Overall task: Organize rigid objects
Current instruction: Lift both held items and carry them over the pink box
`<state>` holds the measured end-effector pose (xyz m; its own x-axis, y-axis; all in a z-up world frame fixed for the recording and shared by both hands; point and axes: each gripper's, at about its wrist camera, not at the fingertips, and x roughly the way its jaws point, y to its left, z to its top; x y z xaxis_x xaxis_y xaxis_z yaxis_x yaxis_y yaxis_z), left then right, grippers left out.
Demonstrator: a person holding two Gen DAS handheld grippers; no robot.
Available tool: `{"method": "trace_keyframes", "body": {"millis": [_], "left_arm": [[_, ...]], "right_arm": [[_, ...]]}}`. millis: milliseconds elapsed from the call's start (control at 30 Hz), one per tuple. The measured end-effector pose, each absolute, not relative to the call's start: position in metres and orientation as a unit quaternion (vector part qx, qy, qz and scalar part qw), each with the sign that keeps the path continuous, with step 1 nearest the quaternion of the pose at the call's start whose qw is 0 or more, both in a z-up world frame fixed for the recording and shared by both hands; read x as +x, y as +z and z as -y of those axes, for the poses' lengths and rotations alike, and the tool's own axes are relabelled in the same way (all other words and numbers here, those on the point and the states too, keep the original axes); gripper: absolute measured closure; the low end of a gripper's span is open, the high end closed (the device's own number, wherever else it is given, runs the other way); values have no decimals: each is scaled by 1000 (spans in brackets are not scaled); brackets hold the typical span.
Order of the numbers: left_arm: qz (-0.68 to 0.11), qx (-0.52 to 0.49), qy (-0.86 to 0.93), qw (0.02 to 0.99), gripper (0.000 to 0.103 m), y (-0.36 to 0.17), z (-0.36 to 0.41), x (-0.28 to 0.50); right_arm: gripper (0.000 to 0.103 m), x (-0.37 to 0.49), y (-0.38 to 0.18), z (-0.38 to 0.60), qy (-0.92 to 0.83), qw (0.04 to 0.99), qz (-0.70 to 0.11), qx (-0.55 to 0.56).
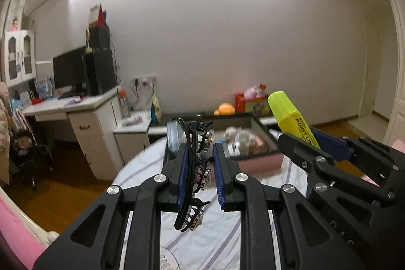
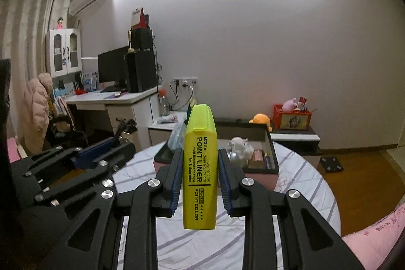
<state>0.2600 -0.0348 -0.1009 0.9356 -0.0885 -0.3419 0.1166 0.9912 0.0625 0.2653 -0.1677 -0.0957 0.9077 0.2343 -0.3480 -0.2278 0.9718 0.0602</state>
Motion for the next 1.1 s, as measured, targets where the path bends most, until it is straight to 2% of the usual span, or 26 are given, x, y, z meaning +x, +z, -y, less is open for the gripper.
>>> {"method": "trace_keyframes", "body": {"millis": [467,667,900,1100], "left_arm": [[-129,65,-48,988,84,-83,47,253],[-114,81,-49,989,84,-78,58,274],[-132,100,-59,984,84,-81,70,351],[-199,95,-70,973,84,-106,75,451]], "right_arm": [[76,255,-80,177,110,983,-146,13],[76,271,-75,180,106,984,-141,10],[76,333,-75,183,97,983,-153,-2],[76,414,-92,182,88,977,-194,-21]]}}
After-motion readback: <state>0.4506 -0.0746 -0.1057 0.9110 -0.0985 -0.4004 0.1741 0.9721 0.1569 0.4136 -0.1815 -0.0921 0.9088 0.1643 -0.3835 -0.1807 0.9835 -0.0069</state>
